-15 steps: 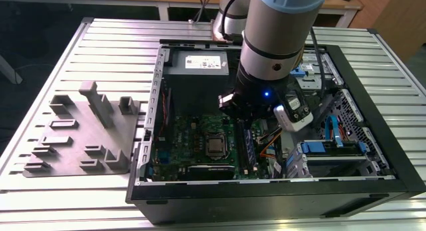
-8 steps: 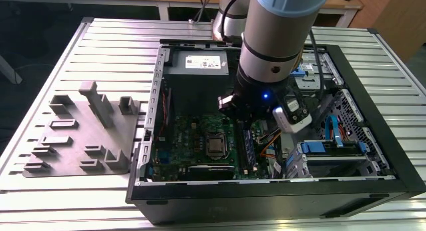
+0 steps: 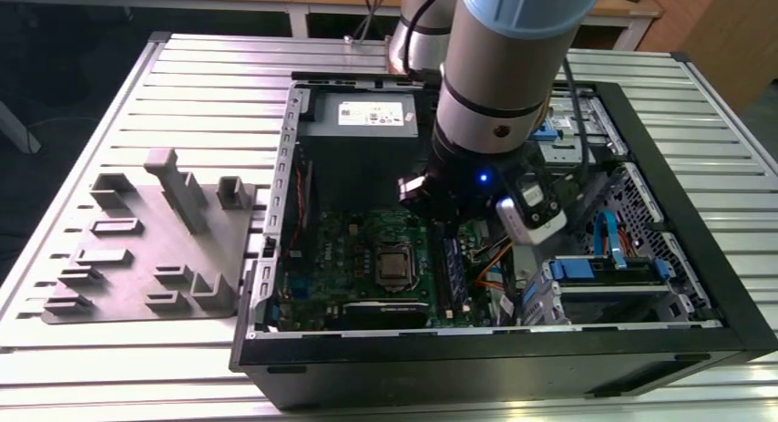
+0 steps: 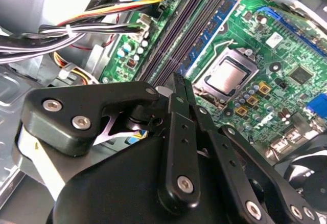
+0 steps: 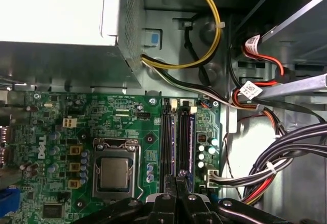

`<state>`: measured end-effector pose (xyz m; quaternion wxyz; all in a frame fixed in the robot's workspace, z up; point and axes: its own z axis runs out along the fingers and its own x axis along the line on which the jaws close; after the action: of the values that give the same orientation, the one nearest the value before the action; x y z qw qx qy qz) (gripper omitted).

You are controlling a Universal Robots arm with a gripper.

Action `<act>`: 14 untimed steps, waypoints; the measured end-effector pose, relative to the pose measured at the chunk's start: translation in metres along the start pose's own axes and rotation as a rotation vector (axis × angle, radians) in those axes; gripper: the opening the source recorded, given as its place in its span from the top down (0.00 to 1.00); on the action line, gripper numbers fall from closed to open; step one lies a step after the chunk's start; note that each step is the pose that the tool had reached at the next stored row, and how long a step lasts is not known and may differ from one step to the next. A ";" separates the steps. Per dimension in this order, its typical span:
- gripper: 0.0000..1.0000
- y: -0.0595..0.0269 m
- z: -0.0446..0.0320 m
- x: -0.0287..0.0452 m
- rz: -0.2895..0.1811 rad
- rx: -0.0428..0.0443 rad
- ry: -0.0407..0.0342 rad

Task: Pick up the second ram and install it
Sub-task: 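Insert the second ram into the second slot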

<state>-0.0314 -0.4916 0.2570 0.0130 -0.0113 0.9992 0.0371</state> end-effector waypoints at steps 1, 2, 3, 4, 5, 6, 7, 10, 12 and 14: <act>0.92 0.0000 0.0008 0.0000 0.000 0.0000 0.0000; 0.92 -0.0001 0.0018 0.0001 0.000 0.0000 -0.0001; 0.92 -0.0001 0.0027 0.0001 0.000 0.0000 -0.0001; 0.92 -0.0002 0.0037 0.0001 0.000 0.0000 -0.0001; 0.92 -0.0003 0.0046 0.0001 0.000 0.0000 0.0000; 0.92 -0.0003 0.0056 0.0002 0.000 0.0000 -0.0001; 0.92 -0.0004 0.0064 0.0002 0.000 -0.0001 -0.0001; 0.92 -0.0005 0.0084 0.0003 0.001 0.0000 -0.0001; 0.92 -0.0006 0.0094 0.0003 0.001 0.0001 -0.0001; 0.92 -0.0007 0.0105 0.0003 0.001 0.0000 -0.0001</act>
<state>-0.0314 -0.4915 0.2465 0.0131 -0.0110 0.9992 0.0371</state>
